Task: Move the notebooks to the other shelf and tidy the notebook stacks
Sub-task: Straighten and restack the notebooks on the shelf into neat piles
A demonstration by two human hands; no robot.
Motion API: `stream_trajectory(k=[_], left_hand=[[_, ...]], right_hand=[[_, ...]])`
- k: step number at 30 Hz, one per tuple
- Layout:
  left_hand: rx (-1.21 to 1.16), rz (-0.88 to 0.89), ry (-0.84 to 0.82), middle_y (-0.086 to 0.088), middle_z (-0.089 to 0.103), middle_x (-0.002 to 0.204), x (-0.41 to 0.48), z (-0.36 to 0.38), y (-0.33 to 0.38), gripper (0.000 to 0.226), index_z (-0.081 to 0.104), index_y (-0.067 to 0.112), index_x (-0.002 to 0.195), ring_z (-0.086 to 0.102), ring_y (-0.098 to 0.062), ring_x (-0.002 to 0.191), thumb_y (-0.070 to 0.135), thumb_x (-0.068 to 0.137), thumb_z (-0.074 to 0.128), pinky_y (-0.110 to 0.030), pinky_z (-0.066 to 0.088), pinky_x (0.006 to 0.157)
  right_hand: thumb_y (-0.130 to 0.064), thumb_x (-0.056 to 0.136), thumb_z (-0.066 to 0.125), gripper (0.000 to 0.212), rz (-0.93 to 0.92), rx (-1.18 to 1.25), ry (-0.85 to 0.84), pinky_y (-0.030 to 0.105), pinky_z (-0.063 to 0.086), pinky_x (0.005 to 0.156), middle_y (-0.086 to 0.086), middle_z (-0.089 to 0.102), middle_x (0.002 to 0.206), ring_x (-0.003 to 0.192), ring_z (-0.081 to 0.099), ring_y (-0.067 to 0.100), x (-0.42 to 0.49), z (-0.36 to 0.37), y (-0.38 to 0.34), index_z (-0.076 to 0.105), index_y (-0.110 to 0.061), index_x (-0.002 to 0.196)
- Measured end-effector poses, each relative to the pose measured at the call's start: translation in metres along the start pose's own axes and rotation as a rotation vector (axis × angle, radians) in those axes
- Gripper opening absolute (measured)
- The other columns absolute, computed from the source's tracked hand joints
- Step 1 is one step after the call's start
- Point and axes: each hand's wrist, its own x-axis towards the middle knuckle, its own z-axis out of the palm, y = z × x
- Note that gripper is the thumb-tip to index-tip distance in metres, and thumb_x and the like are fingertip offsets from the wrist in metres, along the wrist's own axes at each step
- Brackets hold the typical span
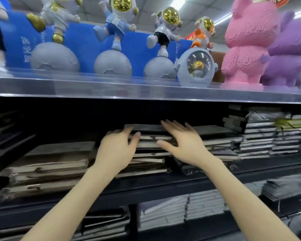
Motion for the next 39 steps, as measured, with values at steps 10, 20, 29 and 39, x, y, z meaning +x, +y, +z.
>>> stream_trajectory(k=[10,20,29,39], left_hand=[[-0.113,-0.187,0.044,-0.008,0.065,0.115,-0.001,-0.01,0.022,0.046,0.049,0.013,0.134,0.057,-0.024,0.108,0.037,0.095,0.048,-0.023,0.035,0.077],[-0.291,-0.398,0.007,-0.008,0.045,0.127,-0.031,-0.015,0.028,0.071,0.032,0.012,0.141,0.051,-0.014,0.091,0.041,0.085,0.063,-0.022,0.036,0.069],[-0.771,-0.492,0.191,0.003,0.067,0.104,-0.051,-0.022,0.014,0.063,0.045,0.016,0.135,0.065,-0.015,0.084,0.018,0.079,0.073,-0.021,0.044,0.051],[-0.747,-0.562,0.387,-0.005,0.072,0.101,-0.047,-0.098,-0.075,0.045,0.065,0.016,0.116,0.064,-0.016,0.077,0.015,0.072,0.074,-0.022,0.043,0.047]], right_hand=[[-0.044,0.082,0.051,0.046,-0.272,-0.093,0.411,0.041,0.049,0.093,0.004,0.075,0.093,0.086,0.071,0.019,-0.036,0.029,0.007,0.073,-0.008,0.097],[-0.029,0.091,0.057,0.037,-0.302,0.482,0.55,0.025,0.037,0.108,0.002,0.067,0.115,0.117,0.058,0.015,-0.06,0.043,-0.021,0.068,-0.002,0.113],[-0.034,0.076,0.07,0.045,-0.235,0.947,0.283,0.02,0.028,0.112,-0.009,0.063,0.122,0.123,0.053,0.001,-0.062,0.032,-0.036,0.065,-0.016,0.116],[-0.023,0.084,0.069,0.036,-0.332,0.95,0.18,0.023,0.028,0.113,-0.001,0.063,0.125,0.123,0.052,0.006,-0.003,0.044,-0.146,0.067,-0.011,0.118]])
